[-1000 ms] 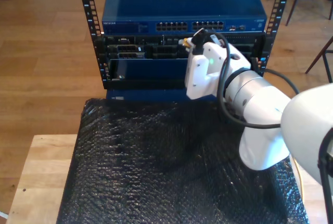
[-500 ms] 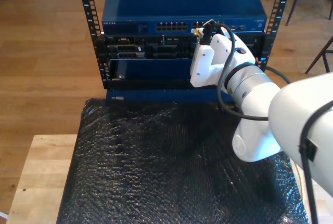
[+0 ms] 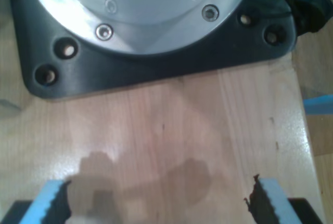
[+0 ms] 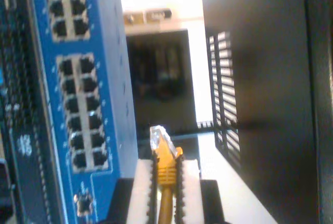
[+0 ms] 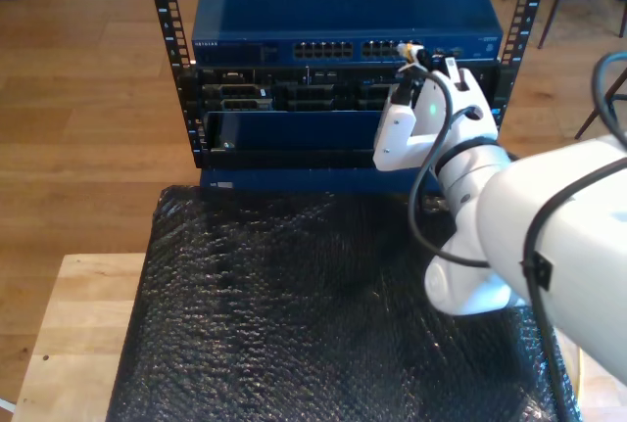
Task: Grab the cable and plug it in
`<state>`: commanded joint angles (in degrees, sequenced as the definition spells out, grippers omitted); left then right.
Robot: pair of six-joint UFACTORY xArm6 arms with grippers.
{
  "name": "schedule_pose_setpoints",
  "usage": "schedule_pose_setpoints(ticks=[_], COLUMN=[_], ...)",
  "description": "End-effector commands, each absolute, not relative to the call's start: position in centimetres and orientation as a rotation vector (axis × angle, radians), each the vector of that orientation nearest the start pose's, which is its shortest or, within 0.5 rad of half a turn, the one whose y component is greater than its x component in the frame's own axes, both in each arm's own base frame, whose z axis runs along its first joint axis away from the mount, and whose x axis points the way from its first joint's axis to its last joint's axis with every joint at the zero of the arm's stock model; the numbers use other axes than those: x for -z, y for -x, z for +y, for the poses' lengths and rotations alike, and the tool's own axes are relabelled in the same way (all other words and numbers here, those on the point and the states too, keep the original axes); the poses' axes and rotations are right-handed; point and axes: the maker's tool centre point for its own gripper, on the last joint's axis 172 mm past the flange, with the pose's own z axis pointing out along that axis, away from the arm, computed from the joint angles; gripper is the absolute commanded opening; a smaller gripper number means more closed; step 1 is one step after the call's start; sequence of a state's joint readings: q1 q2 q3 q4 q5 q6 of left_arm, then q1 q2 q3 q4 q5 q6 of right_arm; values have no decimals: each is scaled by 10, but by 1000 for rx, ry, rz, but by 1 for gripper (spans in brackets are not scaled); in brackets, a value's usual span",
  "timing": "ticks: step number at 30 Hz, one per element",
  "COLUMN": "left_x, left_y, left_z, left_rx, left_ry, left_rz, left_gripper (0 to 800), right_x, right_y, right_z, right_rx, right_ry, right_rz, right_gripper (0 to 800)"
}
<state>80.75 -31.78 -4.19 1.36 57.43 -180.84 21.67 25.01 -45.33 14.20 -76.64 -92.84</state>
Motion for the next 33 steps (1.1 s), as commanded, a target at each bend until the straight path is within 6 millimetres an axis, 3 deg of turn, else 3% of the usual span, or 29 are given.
schedule_pose_setpoints(ticks=[5, 10, 12, 23, 33], left_x=[-27, -27, -27, -27, -27], left_y=[-17, -17, -17, -17, -17], left_z=[131, 131, 131, 131, 131], left_rx=[393, 393, 393, 393, 393], left_ry=[2211, 2211, 2211, 2211, 2211], left_rz=[2605, 2605, 2605, 2605, 2605], left_gripper=[800, 800, 800, 800, 800], right_x=[-311, -310, -318, -309, -302], right_y=[-586, -584, -585, -591, -601], right_z=[163, 151, 148, 160, 152], right_rx=[-1365, -1289, -1271, -1223, -1188], right_ry=[-1088, -1097, -1083, -1149, -1182], right_rz=[1175, 1124, 1075, 983, 927], right_gripper=[0, 0, 0, 0, 0])
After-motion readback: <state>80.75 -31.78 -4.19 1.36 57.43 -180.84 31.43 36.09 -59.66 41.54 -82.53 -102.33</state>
